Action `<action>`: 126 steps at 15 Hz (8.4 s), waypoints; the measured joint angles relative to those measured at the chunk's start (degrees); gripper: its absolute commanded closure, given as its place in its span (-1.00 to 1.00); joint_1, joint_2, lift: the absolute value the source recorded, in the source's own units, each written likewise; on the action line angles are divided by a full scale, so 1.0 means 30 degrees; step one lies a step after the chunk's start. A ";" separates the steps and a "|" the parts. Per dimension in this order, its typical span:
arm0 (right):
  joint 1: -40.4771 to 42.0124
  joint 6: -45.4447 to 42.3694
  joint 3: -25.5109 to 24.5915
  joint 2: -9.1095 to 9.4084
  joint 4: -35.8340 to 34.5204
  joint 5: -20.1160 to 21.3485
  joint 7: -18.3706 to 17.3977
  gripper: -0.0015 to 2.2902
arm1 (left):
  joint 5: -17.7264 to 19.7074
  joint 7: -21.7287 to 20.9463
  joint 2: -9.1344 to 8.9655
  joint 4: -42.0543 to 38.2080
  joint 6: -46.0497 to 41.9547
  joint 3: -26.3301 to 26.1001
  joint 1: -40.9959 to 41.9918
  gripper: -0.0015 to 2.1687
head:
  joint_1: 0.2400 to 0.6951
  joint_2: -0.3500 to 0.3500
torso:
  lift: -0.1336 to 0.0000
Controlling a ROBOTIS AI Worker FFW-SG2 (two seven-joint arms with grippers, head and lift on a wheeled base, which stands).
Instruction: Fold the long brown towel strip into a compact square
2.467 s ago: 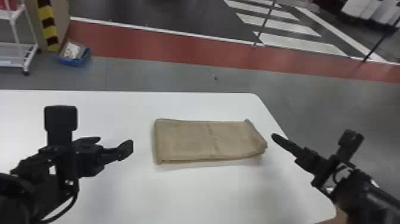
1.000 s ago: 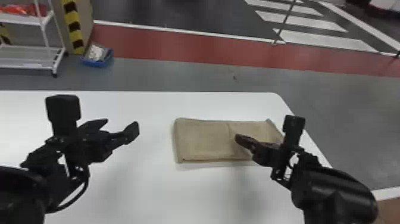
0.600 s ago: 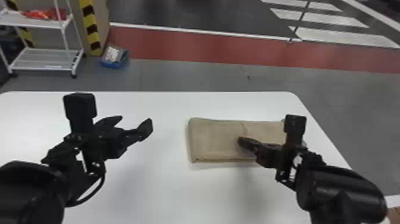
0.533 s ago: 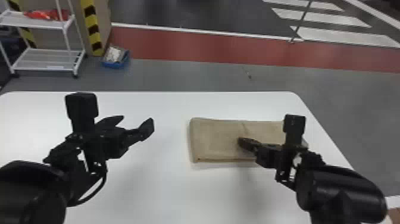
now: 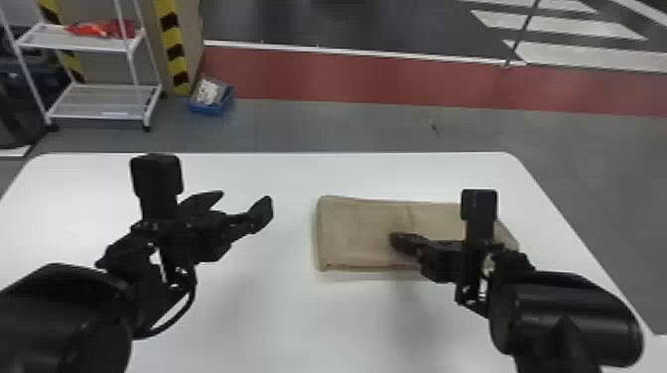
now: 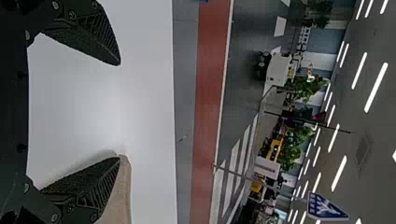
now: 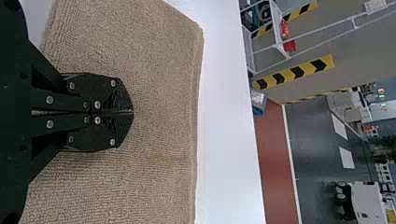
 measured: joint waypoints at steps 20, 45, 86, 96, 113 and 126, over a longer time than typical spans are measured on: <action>-0.0098 0.0789 0.5026 0.0000 -0.0285 0.0320 -0.2222 0.91 | 0.0001 -0.0118 0.0031 -0.0227 -0.0059 0.0229 0.0137 -0.83 | 1.00 -0.03 | -0.85; -0.2460 0.0135 -0.9041 -0.1734 0.2133 -0.1601 0.4007 -0.90 | -0.3095 0.1309 -0.0287 0.3342 -0.4858 -0.4967 -0.0176 0.94 | 1.00 -1.00 | -0.85; -0.6434 0.7961 -0.2838 -0.0927 0.4321 0.1239 0.1311 -0.15 | -0.4160 0.1202 -0.0216 0.3549 -0.2129 -0.5029 -0.0498 0.94 | 1.00 -0.79 | -0.85; -0.5563 1.1699 -0.3613 -0.0939 0.0204 -0.1291 0.1896 -0.15 | -0.4211 0.1095 -0.0248 0.3552 -0.1582 -0.5109 -0.0501 0.94 | 1.00 -0.75 | -0.85; -0.5841 1.3519 -0.4577 -0.0229 -0.3025 -0.3914 0.1847 -0.15 | -0.4343 -0.0393 -0.0081 0.1732 0.0857 -0.3189 -0.0054 0.94 | 1.00 -0.56 | -0.85; -0.6018 1.3519 -0.3782 0.0000 -0.3719 -0.5404 0.1629 -0.15 | -0.4526 -0.0921 -0.0312 0.3350 0.0464 -0.4421 -0.0622 0.94 | 1.00 -0.54 | -0.85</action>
